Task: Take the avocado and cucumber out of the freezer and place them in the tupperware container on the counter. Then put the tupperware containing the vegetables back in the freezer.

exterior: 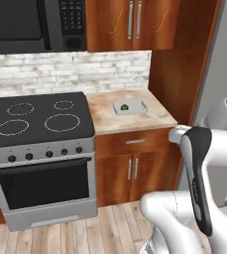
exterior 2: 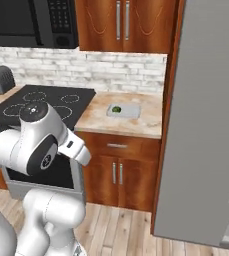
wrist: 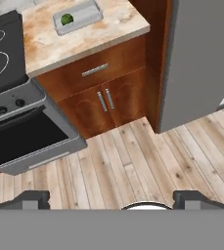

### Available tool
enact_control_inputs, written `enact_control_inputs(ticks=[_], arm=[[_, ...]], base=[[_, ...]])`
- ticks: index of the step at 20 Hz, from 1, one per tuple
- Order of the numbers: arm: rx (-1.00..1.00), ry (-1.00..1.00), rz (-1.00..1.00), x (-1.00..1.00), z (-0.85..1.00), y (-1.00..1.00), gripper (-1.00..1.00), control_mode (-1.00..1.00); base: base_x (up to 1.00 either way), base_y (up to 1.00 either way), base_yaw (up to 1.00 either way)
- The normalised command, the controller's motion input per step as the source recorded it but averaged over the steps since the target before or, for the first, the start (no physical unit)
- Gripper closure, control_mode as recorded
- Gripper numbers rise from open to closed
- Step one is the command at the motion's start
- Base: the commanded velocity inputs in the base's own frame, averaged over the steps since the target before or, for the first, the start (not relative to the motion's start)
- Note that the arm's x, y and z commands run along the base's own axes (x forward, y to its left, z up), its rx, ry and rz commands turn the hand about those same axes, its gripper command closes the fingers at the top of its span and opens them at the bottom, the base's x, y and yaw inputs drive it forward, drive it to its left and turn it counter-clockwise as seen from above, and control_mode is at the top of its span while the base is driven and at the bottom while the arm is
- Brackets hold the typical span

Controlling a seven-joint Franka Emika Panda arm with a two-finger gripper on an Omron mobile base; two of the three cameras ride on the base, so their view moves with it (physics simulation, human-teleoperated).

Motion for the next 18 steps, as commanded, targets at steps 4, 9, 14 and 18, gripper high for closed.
enact_control_inputs(ticks=[4,9,14,18], arm=[[0.00,0.00,0.00,0.00,0.00,0.00,-1.00,1.00],[0.00,0.00,0.00,0.00,0.00,0.00,-1.00,1.00],[0.00,0.00,0.00,0.00,0.00,0.00,-1.00,1.00],[0.00,0.00,0.00,0.00,0.00,0.00,-1.00,1.00]], base=[[0.42,-0.69,0.03],[0.39,-0.63,0.03],[0.43,-0.57,0.02],[0.36,-0.56,0.00]])
